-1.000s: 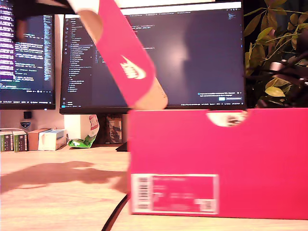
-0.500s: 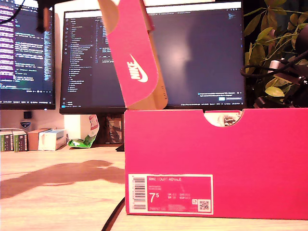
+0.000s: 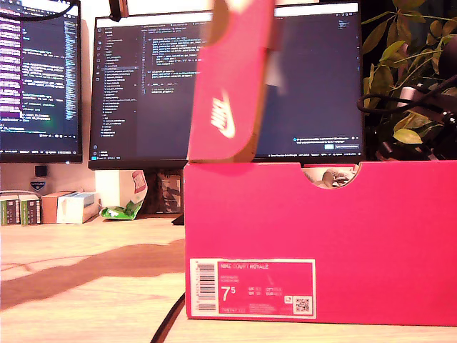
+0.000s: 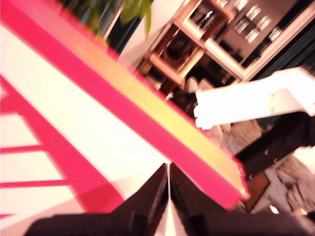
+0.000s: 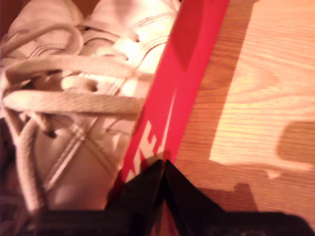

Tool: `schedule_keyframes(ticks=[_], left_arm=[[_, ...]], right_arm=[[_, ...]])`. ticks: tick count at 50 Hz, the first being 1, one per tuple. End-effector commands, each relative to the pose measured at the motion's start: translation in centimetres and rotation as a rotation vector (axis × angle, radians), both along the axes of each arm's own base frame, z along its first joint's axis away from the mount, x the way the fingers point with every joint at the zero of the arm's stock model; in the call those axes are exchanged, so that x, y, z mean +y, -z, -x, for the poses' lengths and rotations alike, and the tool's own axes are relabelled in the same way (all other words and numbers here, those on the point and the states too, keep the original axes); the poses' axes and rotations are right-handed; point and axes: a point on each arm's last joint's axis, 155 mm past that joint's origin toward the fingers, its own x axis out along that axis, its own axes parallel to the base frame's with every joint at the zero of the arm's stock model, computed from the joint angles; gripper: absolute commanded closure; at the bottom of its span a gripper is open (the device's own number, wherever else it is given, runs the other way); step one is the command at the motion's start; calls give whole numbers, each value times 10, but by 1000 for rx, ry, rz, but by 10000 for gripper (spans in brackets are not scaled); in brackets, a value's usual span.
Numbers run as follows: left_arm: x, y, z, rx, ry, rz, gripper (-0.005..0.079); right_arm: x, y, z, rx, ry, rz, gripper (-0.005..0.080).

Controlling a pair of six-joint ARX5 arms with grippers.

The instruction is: Close the red shoebox by pushing the lid with your left arm and holding the box in place with your right arm

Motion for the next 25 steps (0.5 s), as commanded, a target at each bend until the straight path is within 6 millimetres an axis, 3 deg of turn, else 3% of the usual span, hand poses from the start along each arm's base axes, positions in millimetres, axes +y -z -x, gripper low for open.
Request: schedule_keyframes(ticks=[1, 8, 17, 25], left_arm=[[0, 6, -3, 15, -5, -7, 762], [7, 15, -10, 54, -44, -33, 762], [12, 26, -10, 59, -47, -69, 762], [16, 28, -13, 50, -57, -78, 762]], right_arm=[[-11, 1, -4, 6, 30, 5, 765], [-65, 14, -5, 32, 169, 164, 765], [-137, 26, 14, 112, 319, 441, 765], [-155, 19, 13, 119, 365, 487, 764]])
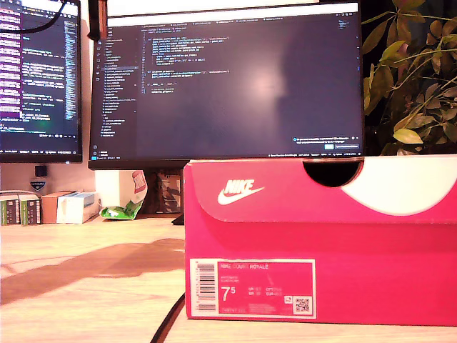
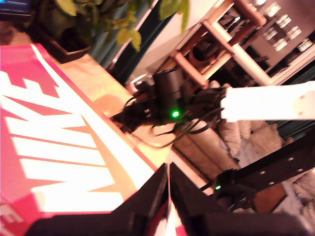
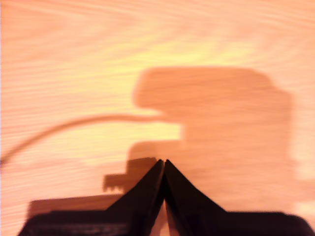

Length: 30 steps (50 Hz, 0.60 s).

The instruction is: Close the red shoebox by pushing the lid with your left arm and holding the box in place with your right arm

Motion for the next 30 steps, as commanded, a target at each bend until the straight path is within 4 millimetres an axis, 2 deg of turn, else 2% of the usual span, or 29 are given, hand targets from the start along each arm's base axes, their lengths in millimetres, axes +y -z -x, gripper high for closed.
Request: schedule_keyframes(ticks=[1, 4, 7, 19, 26, 30], left_arm=[[1, 6, -2, -6, 1, -9, 762], [1, 7, -2, -7, 3, -14, 762], [2, 8, -3, -15, 1, -18, 762], [7, 9, -7, -30, -12, -22, 762], [8, 9, -9, -37, -17, -23, 762], [9, 9, -9, -40, -17, -23, 762]], right_arm=[[-1, -9, -9, -10, -7, 10, 764], [0, -17, -15, -18, -11, 3, 764], [11, -27, -24, -34, -32, -59, 764], [87, -83, -55, -99, -196, -328, 765], [131, -111, -59, -115, -312, -451, 765], [150, -117, -57, -116, -360, -484, 765]])
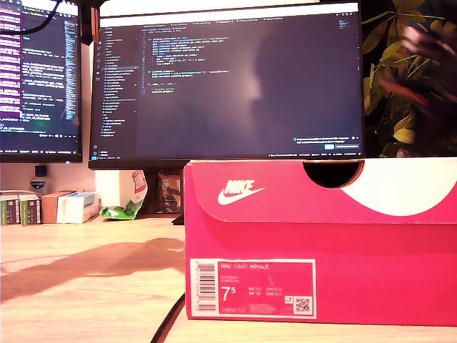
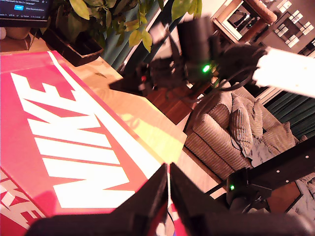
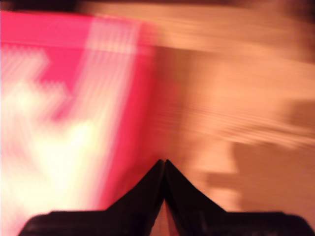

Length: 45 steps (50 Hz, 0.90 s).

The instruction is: Close the red shoebox by pushing the lid with your left arm and holding the box in place with your right arm

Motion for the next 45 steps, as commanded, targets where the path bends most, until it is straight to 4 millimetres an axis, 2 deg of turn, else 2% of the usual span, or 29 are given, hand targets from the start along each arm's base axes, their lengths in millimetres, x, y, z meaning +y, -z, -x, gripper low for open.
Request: schedule_keyframes(ticks=[1, 11, 25, 40, 45], left_arm=[[1, 5, -2, 2, -2, -6, 762], [1, 5, -3, 1, -2, -6, 762], [1, 5, -3, 1, -2, -5, 762], [1, 5, -3, -4, -1, -6, 762], [1, 6, -4, -23, -5, -13, 762]], right_arm=[[12, 1, 3, 13, -26, -16, 765], [29, 6, 12, 40, -67, -16, 765], [27, 20, 24, 107, -84, 6, 765], [34, 54, 38, 222, -141, 46, 765], [37, 57, 34, 208, -151, 61, 765]])
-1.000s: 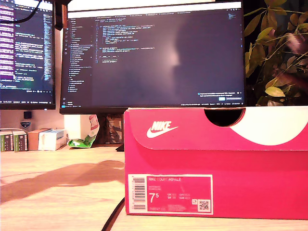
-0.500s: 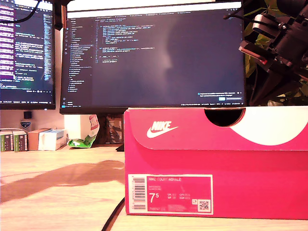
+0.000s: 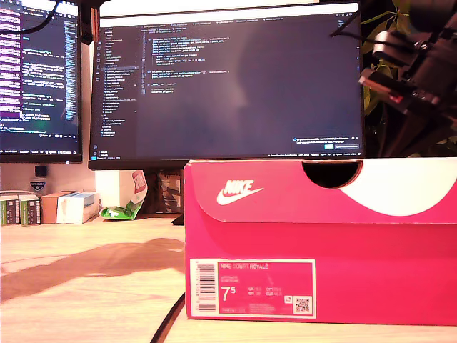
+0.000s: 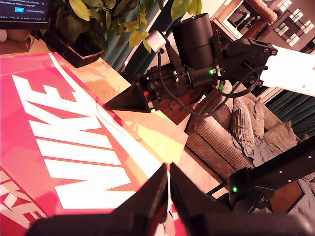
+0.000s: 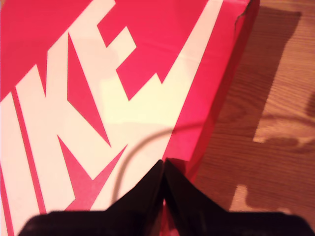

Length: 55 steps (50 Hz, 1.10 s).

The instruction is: Close the red shoebox by pushing the lid with your left arm and holding the box in place with your right arm

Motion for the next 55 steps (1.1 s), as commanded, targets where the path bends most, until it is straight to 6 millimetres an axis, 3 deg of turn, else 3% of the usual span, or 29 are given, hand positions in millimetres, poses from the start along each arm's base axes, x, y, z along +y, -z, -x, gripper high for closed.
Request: schedule_keyframes(ticks=[1, 14, 27, 41, 55], left_arm=[[1, 6, -4, -9, -9, -12, 762], [5, 8, -16, -65, -69, -45, 762], [22, 4, -32, -189, -201, -125, 762], [74, 3, -58, -438, -445, -385, 762], [95, -8, -55, -519, -498, -445, 762]], right_arm=[[4, 35, 8, 79, -21, 35, 765], [5, 9, -8, -44, -12, 35, 765], [-10, -75, -23, -335, 62, 59, 765], [-27, -149, -12, -563, 123, 84, 765], [-43, -193, 12, -691, 166, 119, 765]])
